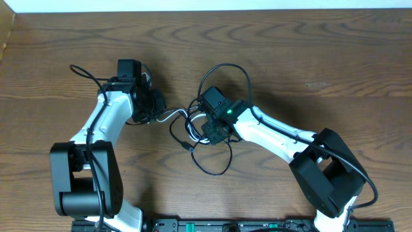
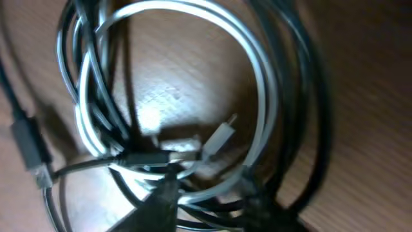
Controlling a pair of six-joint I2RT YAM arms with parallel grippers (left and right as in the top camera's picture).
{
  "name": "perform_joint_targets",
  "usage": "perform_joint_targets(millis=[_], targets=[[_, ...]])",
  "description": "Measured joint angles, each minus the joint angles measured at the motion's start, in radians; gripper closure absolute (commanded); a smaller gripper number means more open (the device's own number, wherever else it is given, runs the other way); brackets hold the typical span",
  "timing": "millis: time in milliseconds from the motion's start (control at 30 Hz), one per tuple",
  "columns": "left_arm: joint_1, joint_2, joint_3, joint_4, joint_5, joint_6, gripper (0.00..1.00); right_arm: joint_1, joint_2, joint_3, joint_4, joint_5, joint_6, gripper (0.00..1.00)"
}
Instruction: Untangle cables
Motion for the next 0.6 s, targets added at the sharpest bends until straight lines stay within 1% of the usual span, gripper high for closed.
perform_joint_targets(millis=[100,200,300,500,600], targets=[[0.0,0.0,0.0,0.0,0.0,0.0,0.87,0.0,0.0,0.0,0.002,0.022,0.039,0.55],[0.0,0.0,0.0,0.001,0.0,0.0,0.88,0.0,0.0,0.0,0.017,0.03,0.09,0.55],[0.0,0.0,0.0,0.001,0.0,0.0,0.87,0.002,0.0,0.0,0.035,0.031,0.151,0.53],[0.0,0.0,0.0,0.001,0.0,0.0,0.88,0.009,0.0,0.0,0.089,0.021,0.219,0.55],[0.0,0.0,0.0,0.001,0.0,0.0,0.87,0.011,0.0,0.0,0.1,0.018,0.248,0.58]])
